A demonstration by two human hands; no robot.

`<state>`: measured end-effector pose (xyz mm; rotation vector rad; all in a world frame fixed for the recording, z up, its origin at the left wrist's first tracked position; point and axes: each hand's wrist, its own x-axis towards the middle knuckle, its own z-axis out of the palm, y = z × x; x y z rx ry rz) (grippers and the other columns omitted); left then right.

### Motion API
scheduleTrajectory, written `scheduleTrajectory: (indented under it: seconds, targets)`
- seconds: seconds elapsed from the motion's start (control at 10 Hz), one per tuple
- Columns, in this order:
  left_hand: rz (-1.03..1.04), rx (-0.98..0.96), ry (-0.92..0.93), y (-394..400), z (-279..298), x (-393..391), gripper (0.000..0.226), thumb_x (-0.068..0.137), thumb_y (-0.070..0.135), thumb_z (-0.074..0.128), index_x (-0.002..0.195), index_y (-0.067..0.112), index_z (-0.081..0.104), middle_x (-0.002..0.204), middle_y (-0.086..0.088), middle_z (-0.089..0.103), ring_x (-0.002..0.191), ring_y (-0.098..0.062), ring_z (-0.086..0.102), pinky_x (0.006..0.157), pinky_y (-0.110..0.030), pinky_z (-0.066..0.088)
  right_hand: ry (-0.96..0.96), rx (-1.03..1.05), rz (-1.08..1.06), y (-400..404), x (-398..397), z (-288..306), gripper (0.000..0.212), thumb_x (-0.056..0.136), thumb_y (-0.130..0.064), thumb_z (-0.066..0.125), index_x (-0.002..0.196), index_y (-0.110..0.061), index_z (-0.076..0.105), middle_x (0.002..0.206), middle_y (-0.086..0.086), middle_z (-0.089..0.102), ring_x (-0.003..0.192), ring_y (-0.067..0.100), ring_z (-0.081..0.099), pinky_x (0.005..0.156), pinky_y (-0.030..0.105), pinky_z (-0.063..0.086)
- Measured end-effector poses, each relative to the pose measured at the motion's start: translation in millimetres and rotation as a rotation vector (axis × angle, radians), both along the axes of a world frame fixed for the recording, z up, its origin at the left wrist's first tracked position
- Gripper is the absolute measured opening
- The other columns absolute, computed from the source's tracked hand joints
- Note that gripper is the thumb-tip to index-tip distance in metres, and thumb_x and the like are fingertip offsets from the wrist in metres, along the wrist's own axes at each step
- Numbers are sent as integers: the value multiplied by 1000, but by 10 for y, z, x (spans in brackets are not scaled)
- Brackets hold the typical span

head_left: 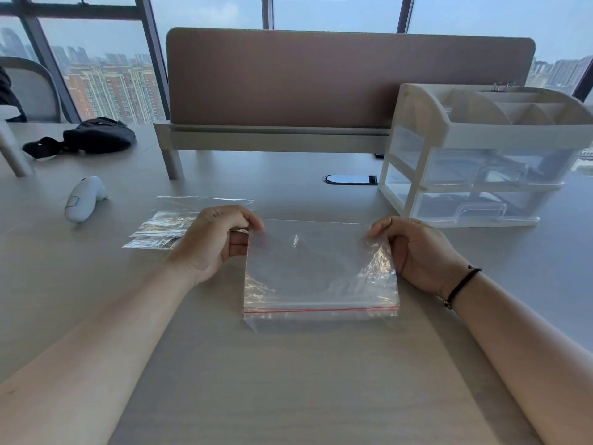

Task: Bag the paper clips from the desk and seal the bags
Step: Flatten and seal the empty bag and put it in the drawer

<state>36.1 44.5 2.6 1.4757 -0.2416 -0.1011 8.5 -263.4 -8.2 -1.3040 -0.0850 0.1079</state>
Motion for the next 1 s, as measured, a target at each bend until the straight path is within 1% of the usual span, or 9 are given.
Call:
scheduleTrajectory:
  seconds: [0.1,0.2,0.3,0.4,0.6,0.7,0.8,0.9,1.0]
  targets:
    - [43,68,-45,-21,-28,-4,21,91,1,64,73,10,72,70,-8,73,56,-19,69,54,-24,56,18,-30,-18,-17,14,-11,36,91,-6,41,71,-3,71,79,16,70,70,28,63,70,37,47]
    - [75,108,-87,-70,-59,-6,17,83,-3,73,80,14,72,69,-1,71,58,-13,67,55,-21,55,-30,-128,-68,5,-6,-32,13,89,1,58,84,-1,70,80,15,72,62,23,66,59,30,50]
    - [-3,101,-70,-141,-85,-45,24,85,-6,70,95,16,73,76,-2,69,65,-14,68,58,-22,57,-68,-234,-167,6,-17,-51,18,84,12,64,87,-4,70,68,6,71,58,16,69,54,25,54]
    - [-155,183,17,-246,-108,-134,27,90,-5,65,104,16,73,71,0,70,61,-10,69,55,-19,54,-71,-246,-286,-30,-14,-52,24,82,16,64,86,-7,70,66,0,73,56,12,70,53,24,56]
    - [-156,246,-38,-659,-169,-246,31,92,-10,61,103,15,75,83,-1,75,66,-4,67,66,-13,54,-58,-276,-407,-172,-65,-39,26,82,16,64,84,-9,71,71,2,73,57,14,70,59,27,60]
    - [-137,238,-25,-934,-204,-235,37,92,-10,61,98,23,76,85,-8,77,63,-11,70,61,-19,56,-32,-193,-425,-443,-162,8,22,85,13,63,95,-6,69,78,9,72,60,18,71,62,31,60]
    - [-152,174,-8,-1272,-201,-244,39,91,-12,60,99,23,76,84,-13,79,61,-16,72,59,-22,57,20,-91,-518,-859,-273,19,28,87,10,63,111,-2,65,80,13,69,58,17,70,58,25,60]
    - [-203,59,17,-1644,-189,-273,37,91,-13,59,103,19,75,85,-9,78,61,-16,73,59,-22,57,83,103,-599,-1241,-282,41,33,88,3,64,121,0,61,75,11,69,53,13,67,51,19,55]
    - [-221,-45,60,-1957,-196,-254,36,91,-14,59,109,14,73,92,-9,77,63,-15,73,64,-21,58,161,284,-720,-1429,-264,82,47,96,-23,59,136,0,52,117,14,67,80,9,70,73,21,52]
